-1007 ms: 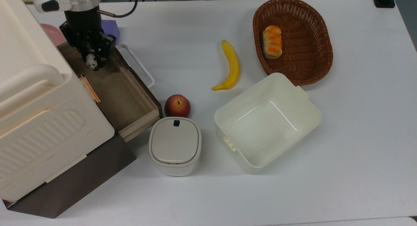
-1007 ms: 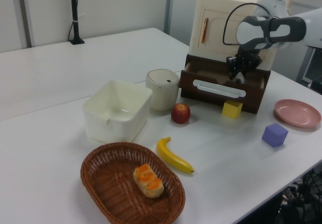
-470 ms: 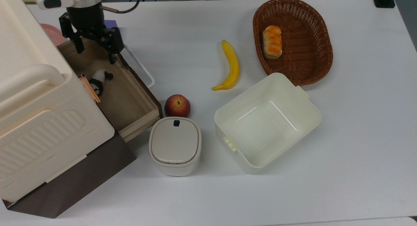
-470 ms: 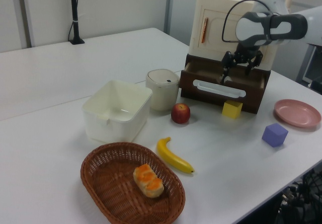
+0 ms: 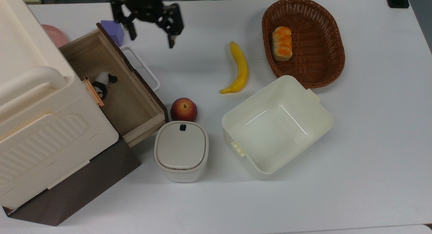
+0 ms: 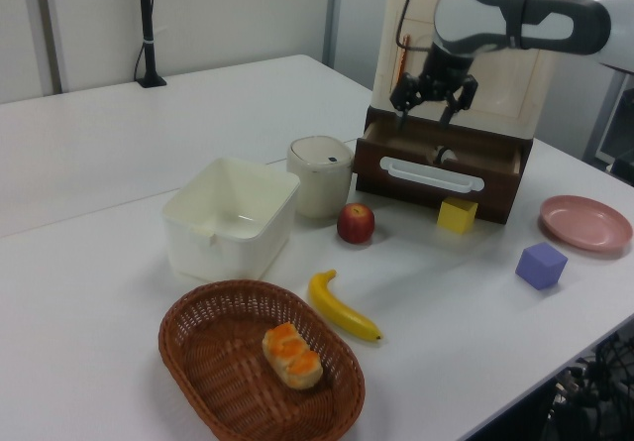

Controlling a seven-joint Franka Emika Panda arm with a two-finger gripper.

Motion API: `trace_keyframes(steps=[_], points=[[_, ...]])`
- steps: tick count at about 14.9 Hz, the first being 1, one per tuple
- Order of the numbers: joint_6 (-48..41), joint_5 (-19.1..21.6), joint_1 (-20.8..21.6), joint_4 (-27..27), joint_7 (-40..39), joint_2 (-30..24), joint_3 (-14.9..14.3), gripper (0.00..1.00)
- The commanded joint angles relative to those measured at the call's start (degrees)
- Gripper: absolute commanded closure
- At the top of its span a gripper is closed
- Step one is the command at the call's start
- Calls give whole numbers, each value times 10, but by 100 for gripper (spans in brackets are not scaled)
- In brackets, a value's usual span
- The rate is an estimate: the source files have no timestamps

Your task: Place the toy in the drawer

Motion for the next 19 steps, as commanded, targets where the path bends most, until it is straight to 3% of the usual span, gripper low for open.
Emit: trace_keyframes(steps=[1,5,19], points=[[-94,12,2,47,20,-10,38,0],[-140,10,3,54,6,-11,62,0],[-219,1,0,60,-30,-19,62,0]])
